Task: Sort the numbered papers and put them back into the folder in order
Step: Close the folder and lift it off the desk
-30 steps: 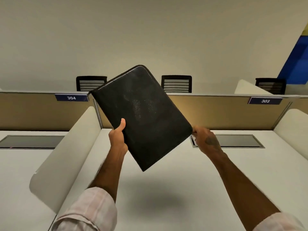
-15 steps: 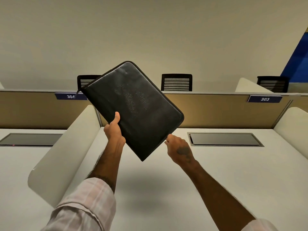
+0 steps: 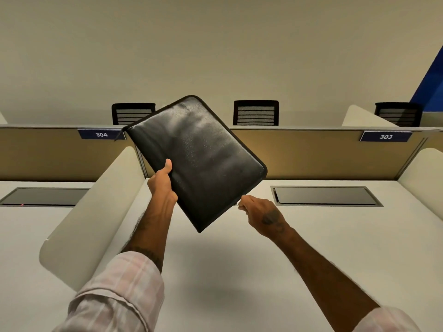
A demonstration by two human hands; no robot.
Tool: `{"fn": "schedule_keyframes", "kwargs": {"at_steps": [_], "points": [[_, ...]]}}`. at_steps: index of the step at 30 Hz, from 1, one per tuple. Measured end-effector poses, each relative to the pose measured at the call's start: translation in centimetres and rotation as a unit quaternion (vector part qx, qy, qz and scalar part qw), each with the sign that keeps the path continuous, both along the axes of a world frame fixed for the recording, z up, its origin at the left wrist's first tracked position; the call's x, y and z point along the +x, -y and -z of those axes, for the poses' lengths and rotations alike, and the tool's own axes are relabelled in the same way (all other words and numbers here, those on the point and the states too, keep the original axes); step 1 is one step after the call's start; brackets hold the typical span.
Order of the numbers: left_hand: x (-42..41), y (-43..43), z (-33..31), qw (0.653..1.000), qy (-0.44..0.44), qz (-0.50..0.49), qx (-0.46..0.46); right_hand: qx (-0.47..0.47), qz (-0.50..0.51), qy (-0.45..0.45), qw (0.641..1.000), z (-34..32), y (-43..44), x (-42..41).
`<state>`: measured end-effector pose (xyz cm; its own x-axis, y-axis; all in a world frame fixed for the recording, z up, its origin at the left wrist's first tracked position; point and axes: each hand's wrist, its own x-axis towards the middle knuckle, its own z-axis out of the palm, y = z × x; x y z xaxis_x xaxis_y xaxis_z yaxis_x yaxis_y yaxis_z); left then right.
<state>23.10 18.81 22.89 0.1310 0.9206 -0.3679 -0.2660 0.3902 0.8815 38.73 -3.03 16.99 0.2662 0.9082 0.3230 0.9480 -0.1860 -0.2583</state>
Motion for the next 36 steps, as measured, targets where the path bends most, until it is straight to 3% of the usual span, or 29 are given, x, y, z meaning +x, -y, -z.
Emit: {"fn": "schedule_keyframes", "kwargs": {"at_steps": [3,5,9,15,18,20,22,24,28,32,36], "points": [[0.7,0.5,0.0,1.000,0.008,-0.025,-0.007,0.103,-0.054,0.054,0.992,0.6,-0.5,-0.4],[1.4,1.1,-0.3,0.999,0.027,-0.040,-0.018,0.123,-0.090,0.055,0.987,2.1,-1.0,-2.3],[2.0,1.4,-0.7,0.998,0.041,-0.048,-0.025,0.126,-0.058,-0.011,0.990,3.7,-1.9,-5.3],[1.4,0.9,0.1,0.999,0.028,-0.024,-0.015,0.116,-0.085,0.050,0.988,4.6,-2.1,-4.3],[0.6,0.2,0.6,1.000,0.006,0.003,0.006,0.203,-0.001,0.047,0.978,2.7,-1.1,-2.4],[-0.1,-0.2,1.2,0.999,-0.025,0.035,0.016,0.278,0.102,-0.024,0.955,0.9,-0.2,-0.9],[-1.0,-0.3,2.2,0.995,-0.053,0.081,0.018,0.278,0.202,-0.136,0.929,0.1,0.2,0.3],[-1.7,-0.1,3.6,0.988,-0.069,0.137,0.002,0.210,0.262,-0.272,0.902,0.7,0.0,1.3],[-2.5,1.4,7.0,0.970,-0.121,0.207,-0.032,0.072,0.235,-0.531,0.811,4.2,0.1,1.4],[-2.6,3.0,9.8,0.960,-0.166,0.226,-0.024,0.087,0.280,-0.576,0.763,8.6,1.6,0.0],[-3.5,4.8,13.0,0.942,-0.232,0.240,0.023,0.112,0.311,-0.575,0.748,11.7,3.0,-2.0]]}}
